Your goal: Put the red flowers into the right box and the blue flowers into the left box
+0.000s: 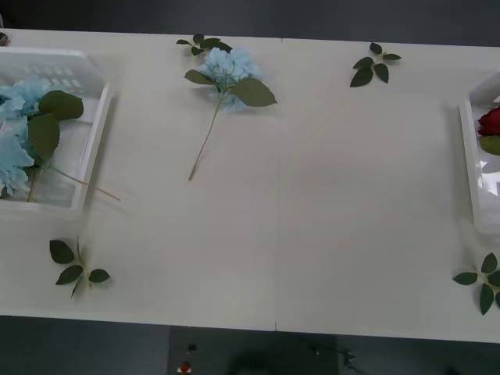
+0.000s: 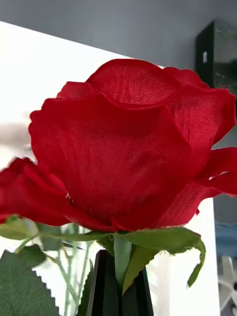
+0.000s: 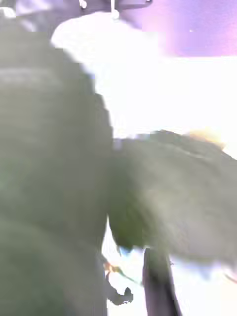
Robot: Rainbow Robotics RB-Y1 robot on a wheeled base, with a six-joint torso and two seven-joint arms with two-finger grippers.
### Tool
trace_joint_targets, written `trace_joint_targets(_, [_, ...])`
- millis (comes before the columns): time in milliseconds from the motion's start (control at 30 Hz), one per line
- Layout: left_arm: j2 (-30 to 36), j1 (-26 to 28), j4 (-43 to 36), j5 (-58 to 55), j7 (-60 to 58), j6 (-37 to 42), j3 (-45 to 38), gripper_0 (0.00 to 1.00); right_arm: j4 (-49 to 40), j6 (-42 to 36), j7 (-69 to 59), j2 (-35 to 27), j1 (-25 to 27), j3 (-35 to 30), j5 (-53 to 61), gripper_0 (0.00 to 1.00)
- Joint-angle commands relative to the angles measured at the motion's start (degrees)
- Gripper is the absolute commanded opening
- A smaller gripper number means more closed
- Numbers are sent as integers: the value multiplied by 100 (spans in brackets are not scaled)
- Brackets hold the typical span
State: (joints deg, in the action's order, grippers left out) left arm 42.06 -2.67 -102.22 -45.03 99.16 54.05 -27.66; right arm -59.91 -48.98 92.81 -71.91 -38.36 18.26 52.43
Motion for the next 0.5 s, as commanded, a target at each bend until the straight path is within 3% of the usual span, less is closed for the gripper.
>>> trace_joint_targets(33, [92,144,-79,-41,359,-79,-73,92,93,46,53,-112,-137,2,-4,0])
trace_joint_targets(100, [92,135,-79,-94,376,-88,-64,100,93,46,45,-95,-137,2,-13,0])
trace_joint_targets(167, [92,135,-79,-155,394,-79,-38,100,93,55,10,-86,-145,2,5,2])
trace_joint_targets(200, [92,144,-97,-182,394,-88,-29,100,84,73,1,-86,-137,2,5,19])
trace_joint_targets(233, [92,144,-114,-217,403,-79,-11,100,93,117,-17,-77,-137,2,5,49])
trace_joint_targets(267, [92,135,-132,-234,412,-79,-2,100,93,134,-17,-77,-137,2,-4,65])
trace_joint_targets(300, [92,135,-150,-270,420,-79,15,100,84,170,-17,-77,-137,2,-4,89])
trace_joint_targets(333, [92,144,-211,-340,438,-8,50,100,93,187,-26,-69,-137,2,5,100])
trace_joint_targets(500, [92,-119,-659,-876,517,888,147,100,93,231,-43,-60,-137,2,40,100])
